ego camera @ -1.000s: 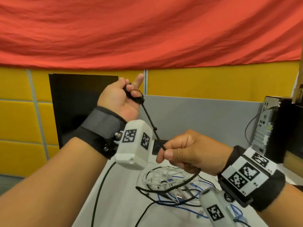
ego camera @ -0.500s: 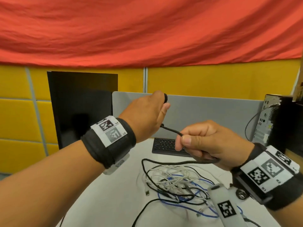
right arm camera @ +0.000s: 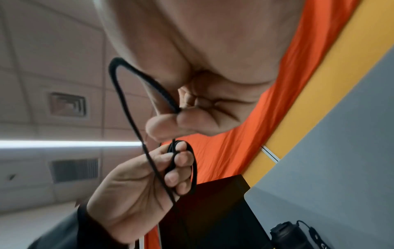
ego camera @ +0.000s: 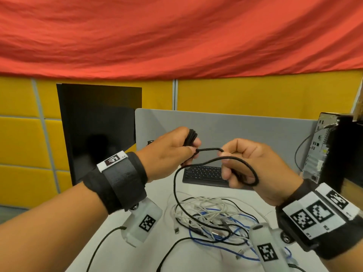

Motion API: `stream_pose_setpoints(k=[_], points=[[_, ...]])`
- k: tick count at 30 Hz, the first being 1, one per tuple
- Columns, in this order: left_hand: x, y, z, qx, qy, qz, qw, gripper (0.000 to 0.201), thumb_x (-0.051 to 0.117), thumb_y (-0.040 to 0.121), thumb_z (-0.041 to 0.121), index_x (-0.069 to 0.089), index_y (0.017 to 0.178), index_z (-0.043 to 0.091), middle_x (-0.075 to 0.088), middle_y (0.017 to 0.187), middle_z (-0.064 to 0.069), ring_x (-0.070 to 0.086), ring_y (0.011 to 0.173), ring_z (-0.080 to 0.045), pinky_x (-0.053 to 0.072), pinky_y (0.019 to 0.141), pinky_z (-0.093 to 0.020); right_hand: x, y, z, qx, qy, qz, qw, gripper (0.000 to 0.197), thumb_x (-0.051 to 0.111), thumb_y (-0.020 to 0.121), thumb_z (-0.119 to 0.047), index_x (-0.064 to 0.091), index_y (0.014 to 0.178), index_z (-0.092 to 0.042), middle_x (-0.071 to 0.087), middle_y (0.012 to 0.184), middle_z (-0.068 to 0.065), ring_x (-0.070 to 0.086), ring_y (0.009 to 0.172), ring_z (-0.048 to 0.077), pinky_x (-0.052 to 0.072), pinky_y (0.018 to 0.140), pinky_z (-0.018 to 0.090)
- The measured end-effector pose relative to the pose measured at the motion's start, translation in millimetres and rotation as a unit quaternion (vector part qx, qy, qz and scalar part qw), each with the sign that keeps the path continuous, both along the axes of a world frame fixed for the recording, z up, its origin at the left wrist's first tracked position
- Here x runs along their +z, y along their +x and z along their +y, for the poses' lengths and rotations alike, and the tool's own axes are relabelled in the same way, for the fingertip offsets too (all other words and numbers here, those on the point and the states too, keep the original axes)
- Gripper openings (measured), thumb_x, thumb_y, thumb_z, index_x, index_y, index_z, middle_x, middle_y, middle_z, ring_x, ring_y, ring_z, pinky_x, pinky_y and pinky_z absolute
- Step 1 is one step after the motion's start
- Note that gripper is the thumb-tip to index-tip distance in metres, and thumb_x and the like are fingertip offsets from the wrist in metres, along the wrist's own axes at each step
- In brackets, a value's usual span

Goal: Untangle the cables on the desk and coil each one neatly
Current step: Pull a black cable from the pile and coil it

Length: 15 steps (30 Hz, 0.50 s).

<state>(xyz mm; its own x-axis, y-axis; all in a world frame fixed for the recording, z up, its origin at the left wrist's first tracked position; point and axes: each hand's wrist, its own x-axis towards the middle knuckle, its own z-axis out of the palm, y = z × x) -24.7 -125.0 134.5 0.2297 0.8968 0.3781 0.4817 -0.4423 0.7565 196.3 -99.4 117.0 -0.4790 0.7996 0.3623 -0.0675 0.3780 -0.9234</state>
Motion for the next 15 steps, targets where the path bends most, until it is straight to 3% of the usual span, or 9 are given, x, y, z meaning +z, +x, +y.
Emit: stream_pose_setpoints(k=[2,5,7,9,11,15], points=[[-2.0,3.5,-0.8,0.009,0.015,-0.064,0.998,0.014,0.045,0.102,0.003,0.053,0.11,0.01,0.057,0.087,-0.003,0.057,0.068,-0.007,0.051,0.068,-0.022,-5.7,-5.6,-3.2,-0.009,0.044,-0.025,0.999,0.016,0.068,0.087,-0.012,0.069,0.072,-0.019,0.068,0.065,0.016,0.058,0.048,0.019,0.042,0.047,0.025],[-4.6,13.7,-1.5,-0.007,0.009,-0.2,0.98,0.014,0.047,0.101,-0.001,0.053,0.109,0.009,0.055,0.086,-0.007,0.055,0.064,-0.011,0.051,0.066,-0.028,-13.3,-21.3,-11.9,-0.018,0.086,-0.091,0.992,0.018,0.07,0.087,-0.012,0.069,0.069,-0.014,0.068,0.065,0.008,0.061,0.054,0.016,0.043,0.046,0.023],[-5.0,21.5,-1.3,-0.028,-0.012,-0.268,0.963,0.018,0.047,0.097,-0.003,0.055,0.106,0.011,0.061,0.083,-0.005,0.057,0.066,-0.013,0.05,0.067,-0.03,-15.5,-29.2,-13.8,-0.042,0.073,-0.07,0.994,0.018,0.069,0.088,-0.011,0.068,0.071,-0.008,0.064,0.059,0.007,0.058,0.05,0.014,0.044,0.048,0.025],[-3.0,26.6,-1.7,-0.049,-0.028,-0.332,0.942,0.022,0.051,0.084,0.005,0.058,0.104,0.012,0.066,0.08,-0.003,0.059,0.068,-0.013,0.051,0.066,-0.028,-15.5,-33.0,-14.2,-0.072,0.041,-0.009,0.997,0.017,0.07,0.087,-0.011,0.067,0.072,-0.004,0.061,0.056,0.009,0.053,0.047,0.015,0.042,0.046,0.029],[-3.8,28.8,-1.0,-0.046,-0.014,-0.344,0.938,0.029,0.054,0.075,0.015,0.058,0.104,0.013,0.066,0.084,-0.003,0.06,0.069,-0.01,0.052,0.067,-0.027,-15.2,-36.3,-16.6,-0.091,0.011,0.056,0.994,0.016,0.071,0.085,-0.009,0.066,0.075,0.002,0.059,0.058,0.012,0.05,0.047,0.018,0.041,0.044,0.027],[-14.4,29.2,-0.2,-0.015,0.017,-0.277,0.961,0.027,0.058,0.076,0.02,0.056,0.102,0.015,0.065,0.086,-0.002,0.061,0.073,-0.01,0.054,0.074,-0.031,-18.6,-41.4,-22.3,-0.113,-0.002,0.12,0.986,0.016,0.072,0.083,-0.006,0.065,0.079,0.008,0.057,0.06,0.014,0.051,0.045,0.018,0.042,0.043,0.026]])
